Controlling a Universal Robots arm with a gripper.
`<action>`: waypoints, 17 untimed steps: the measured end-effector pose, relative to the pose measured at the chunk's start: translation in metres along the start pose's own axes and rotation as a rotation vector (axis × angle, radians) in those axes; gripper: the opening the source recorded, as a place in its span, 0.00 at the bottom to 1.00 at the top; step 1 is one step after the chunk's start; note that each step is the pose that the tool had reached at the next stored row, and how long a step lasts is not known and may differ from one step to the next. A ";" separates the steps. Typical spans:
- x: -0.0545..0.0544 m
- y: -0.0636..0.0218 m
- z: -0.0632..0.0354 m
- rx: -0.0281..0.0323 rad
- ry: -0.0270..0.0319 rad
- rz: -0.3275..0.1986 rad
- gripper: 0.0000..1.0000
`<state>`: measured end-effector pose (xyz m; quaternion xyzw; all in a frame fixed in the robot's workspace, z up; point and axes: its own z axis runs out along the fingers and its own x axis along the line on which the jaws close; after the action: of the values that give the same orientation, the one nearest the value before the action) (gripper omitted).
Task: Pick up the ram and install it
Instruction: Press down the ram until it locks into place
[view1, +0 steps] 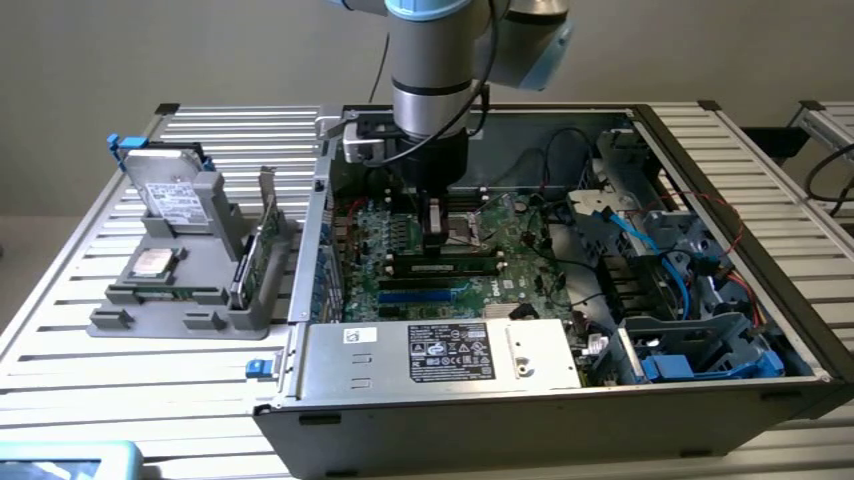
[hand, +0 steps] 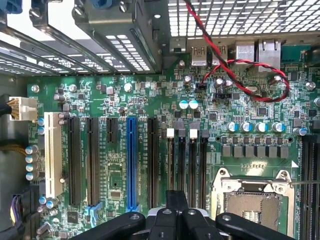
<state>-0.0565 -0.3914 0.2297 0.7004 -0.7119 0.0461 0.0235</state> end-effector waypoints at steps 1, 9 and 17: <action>0.000 0.0000 0.0005 0.0000 0.0001 0.000 0.11; 0.000 0.0001 0.0021 0.0001 0.0004 0.000 0.11; 0.000 0.0002 0.0059 -0.0002 0.0016 0.000 0.11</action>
<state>-0.0566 -0.3916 0.2238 0.7003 -0.7119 0.0465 0.0242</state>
